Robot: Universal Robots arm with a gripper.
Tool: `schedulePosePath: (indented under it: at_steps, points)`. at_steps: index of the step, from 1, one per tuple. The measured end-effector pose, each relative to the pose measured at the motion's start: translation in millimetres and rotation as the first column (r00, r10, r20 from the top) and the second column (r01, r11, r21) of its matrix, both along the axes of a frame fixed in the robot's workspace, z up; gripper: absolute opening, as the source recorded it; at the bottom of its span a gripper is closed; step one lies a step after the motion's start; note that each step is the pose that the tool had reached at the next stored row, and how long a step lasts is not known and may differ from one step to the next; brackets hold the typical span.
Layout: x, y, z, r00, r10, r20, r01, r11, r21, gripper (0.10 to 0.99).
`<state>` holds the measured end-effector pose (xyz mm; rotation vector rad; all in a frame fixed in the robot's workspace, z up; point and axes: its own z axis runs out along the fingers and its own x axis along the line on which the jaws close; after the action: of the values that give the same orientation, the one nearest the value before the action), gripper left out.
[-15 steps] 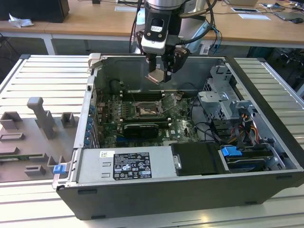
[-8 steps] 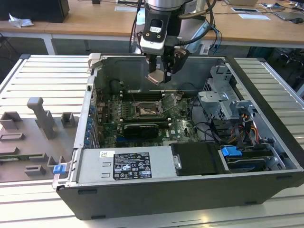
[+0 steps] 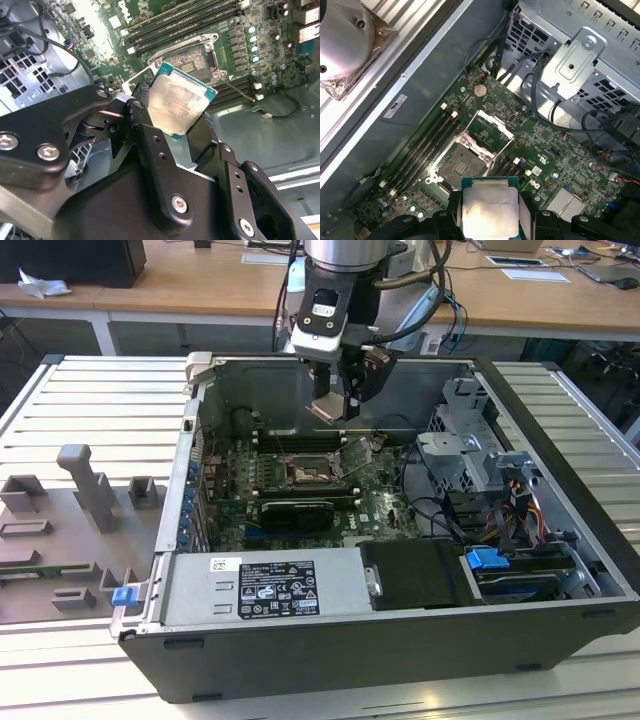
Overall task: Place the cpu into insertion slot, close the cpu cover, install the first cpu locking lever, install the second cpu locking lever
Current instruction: 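Place the cpu into insertion slot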
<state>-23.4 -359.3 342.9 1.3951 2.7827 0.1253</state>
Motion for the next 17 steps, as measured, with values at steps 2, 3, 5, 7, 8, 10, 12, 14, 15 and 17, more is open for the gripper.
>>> schedulePosePath:
  at_steps: [2, 3, 5, 7, 8, 10, 12, 14, 15, 17]
  points:
    - [0.0, 0.0, -3.0, 0.9991, -0.041, 0.0, 0.041, 0.9991, 0.0, 0.541]
    - [0.0, 0.0, -4.1, 0.9977, -0.068, 0.0, 0.068, 0.9977, 0.0, 0.541]
    - [0.0, 0.0, -5.8, 0.9941, -0.108, 0.0, 0.108, 0.9941, 0.0, 0.541]
    - [0.0, 0.0, -8.0, 0.9846, -0.175, 0.0, 0.175, 0.9846, 0.0, 0.541]
    - [0.0, 0.0, -9.3, 0.9787, -0.205, 0.0, 0.205, 0.9787, 0.0, 0.541]
    - [0.0, 0.0, -11.0, 0.9691, -0.247, 0.0, 0.247, 0.9691, 0.0, 0.541]
    - [0.0, 0.0, -12.2, 0.9613, -0.275, 0.0, 0.275, 0.9613, 0.0, 0.541]
    - [0.0, 0.0, -13.5, 0.9502, -0.312, 0.0, 0.312, 0.9502, 0.0, 0.541]
    - [0.0, 0.0, -14.2, 0.9445, -0.328, 0.0, 0.328, 0.9445, 0.0, 0.541]
    - [0.0, 0.0, -15.0, 0.9376, -0.348, 0.0, 0.348, 0.9376, 0.0, 0.541]
